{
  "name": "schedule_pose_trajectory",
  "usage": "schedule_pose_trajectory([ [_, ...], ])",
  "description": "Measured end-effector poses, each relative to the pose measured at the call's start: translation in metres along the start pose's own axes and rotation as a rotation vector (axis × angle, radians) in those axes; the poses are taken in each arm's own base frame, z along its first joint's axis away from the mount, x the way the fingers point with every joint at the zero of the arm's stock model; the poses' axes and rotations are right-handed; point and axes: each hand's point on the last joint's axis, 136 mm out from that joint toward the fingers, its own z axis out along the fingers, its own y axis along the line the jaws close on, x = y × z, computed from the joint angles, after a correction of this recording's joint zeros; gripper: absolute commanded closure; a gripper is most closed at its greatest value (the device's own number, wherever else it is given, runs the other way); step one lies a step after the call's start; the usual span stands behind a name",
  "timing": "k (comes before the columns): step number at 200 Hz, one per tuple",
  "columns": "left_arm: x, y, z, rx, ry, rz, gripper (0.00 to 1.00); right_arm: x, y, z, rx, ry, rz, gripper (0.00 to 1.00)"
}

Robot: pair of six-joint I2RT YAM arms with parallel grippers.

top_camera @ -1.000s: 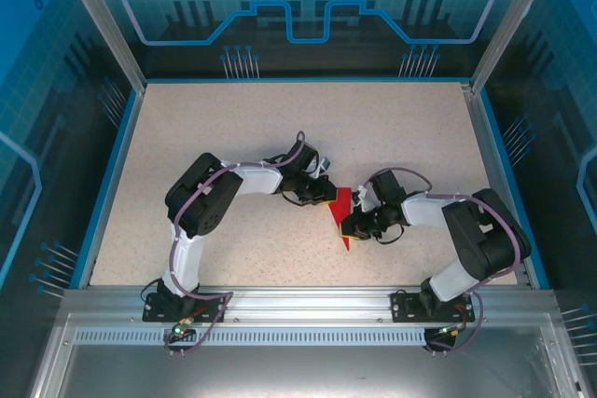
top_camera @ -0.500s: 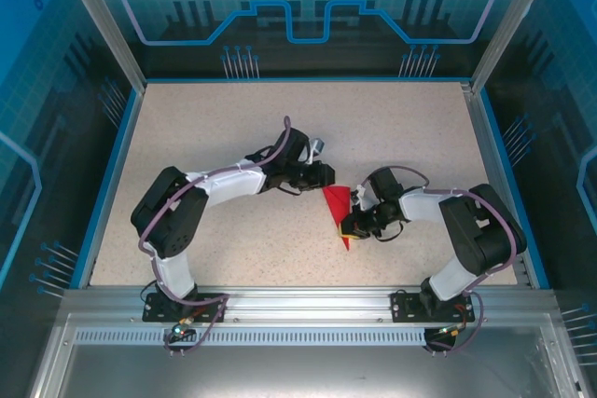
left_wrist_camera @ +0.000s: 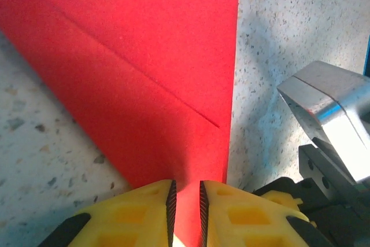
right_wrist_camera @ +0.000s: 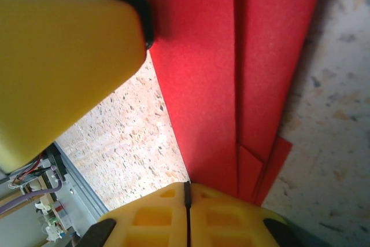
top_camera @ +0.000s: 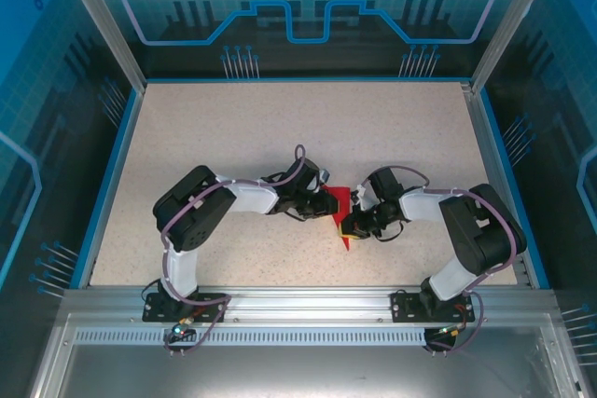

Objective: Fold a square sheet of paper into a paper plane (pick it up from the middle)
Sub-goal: Fold the wing for the fifth time at the center of the table.

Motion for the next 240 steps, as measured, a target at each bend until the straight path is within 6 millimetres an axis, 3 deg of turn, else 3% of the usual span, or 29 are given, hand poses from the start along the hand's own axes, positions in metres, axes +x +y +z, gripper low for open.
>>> schedule_pose_trajectory([
  [47, -0.007, -0.004, 0.000, 0.016, -0.030, -0.003, 0.78, 0.000, 0.000, 0.000, 0.000, 0.000, 0.000, 0.93],
  [94, -0.013, 0.005, 0.003, -0.010, -0.045, -0.019, 0.82, 0.000, 0.000, 0.000, 0.001, 0.001, 0.001, 0.93],
  [181, -0.068, 0.039, -0.021, -0.018, -0.149, -0.111, 0.80, 0.000, 0.000, 0.000, 0.000, 0.002, -0.006, 0.92],
  [240, -0.086, 0.049, -0.032, -0.054, -0.160, -0.118, 0.75, 0.001, 0.000, 0.000, -0.004, 0.005, -0.012, 0.92],
])
